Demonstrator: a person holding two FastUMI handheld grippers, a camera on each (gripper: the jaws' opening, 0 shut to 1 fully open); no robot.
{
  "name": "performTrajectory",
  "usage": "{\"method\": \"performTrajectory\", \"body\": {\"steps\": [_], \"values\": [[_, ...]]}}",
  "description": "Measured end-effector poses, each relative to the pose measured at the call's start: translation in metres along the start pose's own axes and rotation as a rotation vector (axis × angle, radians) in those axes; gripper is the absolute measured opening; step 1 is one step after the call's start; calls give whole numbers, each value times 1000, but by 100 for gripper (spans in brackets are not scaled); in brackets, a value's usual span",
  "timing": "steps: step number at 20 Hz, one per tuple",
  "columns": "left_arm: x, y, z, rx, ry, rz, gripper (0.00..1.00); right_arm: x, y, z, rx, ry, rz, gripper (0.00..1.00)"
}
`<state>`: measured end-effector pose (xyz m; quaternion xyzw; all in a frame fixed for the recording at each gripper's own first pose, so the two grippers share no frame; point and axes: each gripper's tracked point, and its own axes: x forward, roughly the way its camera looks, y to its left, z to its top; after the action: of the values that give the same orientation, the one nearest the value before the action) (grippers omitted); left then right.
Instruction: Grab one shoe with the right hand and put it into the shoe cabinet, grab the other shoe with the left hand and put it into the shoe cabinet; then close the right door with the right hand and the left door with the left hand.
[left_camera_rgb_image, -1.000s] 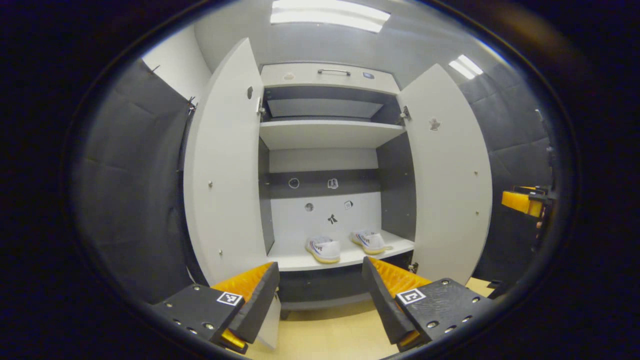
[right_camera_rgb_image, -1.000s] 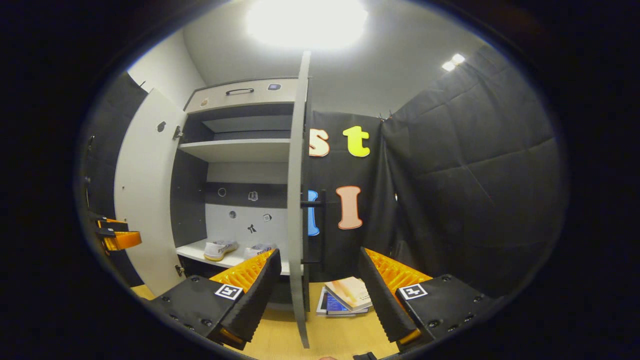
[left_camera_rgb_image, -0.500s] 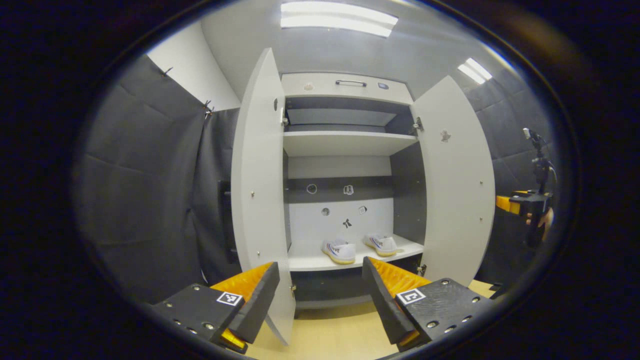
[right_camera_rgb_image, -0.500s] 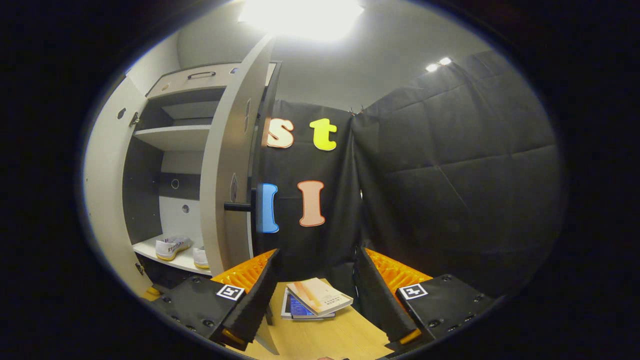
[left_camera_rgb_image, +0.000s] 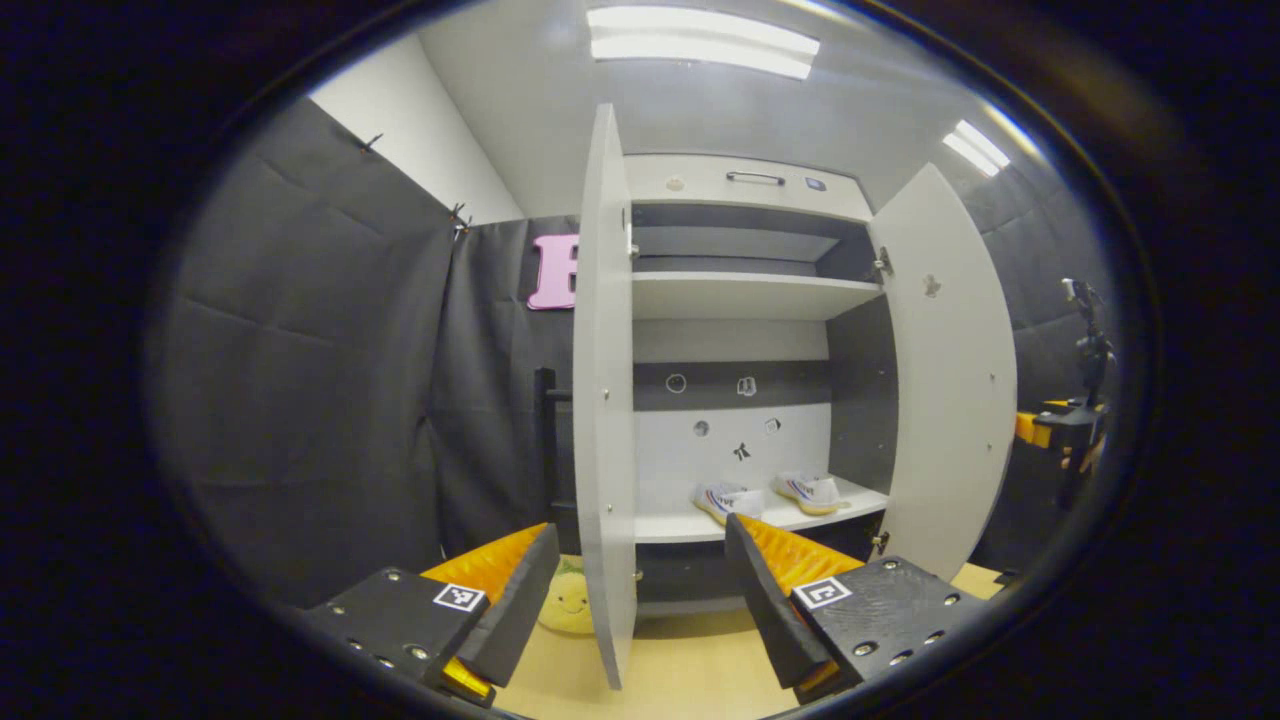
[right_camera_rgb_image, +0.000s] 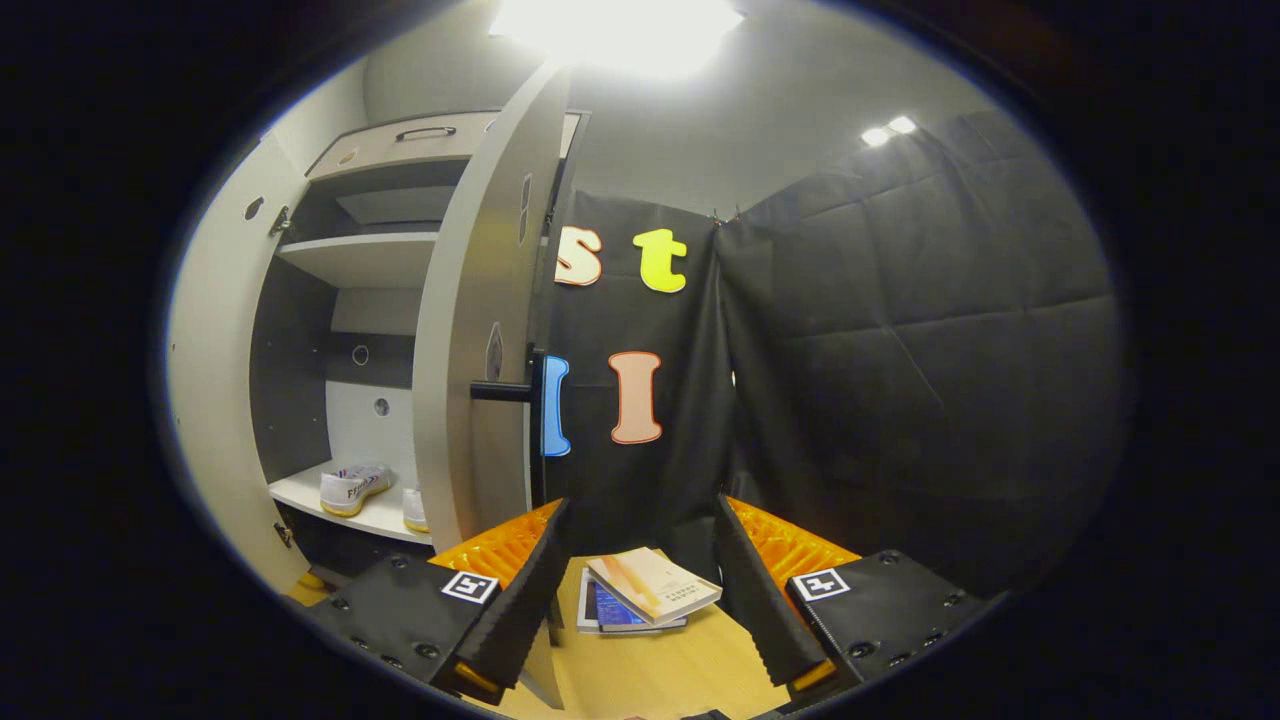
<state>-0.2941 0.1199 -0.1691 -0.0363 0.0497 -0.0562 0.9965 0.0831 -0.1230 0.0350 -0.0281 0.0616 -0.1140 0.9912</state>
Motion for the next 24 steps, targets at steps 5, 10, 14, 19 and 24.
{"method": "performTrajectory", "body": {"steps": [5,10,14,19,24], "values": [[-3,17,-3,0,6,24,95,-10,36,2,8,-6,68,91],[-8,39,-7,-5,16,60,95,-14,79,4,10,-12,140,91],[-14,65,-14,-16,30,108,95,-10,136,4,10,-15,232,87],[-18,106,-21,-26,45,178,95,0,196,7,-26,-28,286,87],[11,143,-18,-19,42,234,95,-11,207,5,13,-25,335,97]]}}
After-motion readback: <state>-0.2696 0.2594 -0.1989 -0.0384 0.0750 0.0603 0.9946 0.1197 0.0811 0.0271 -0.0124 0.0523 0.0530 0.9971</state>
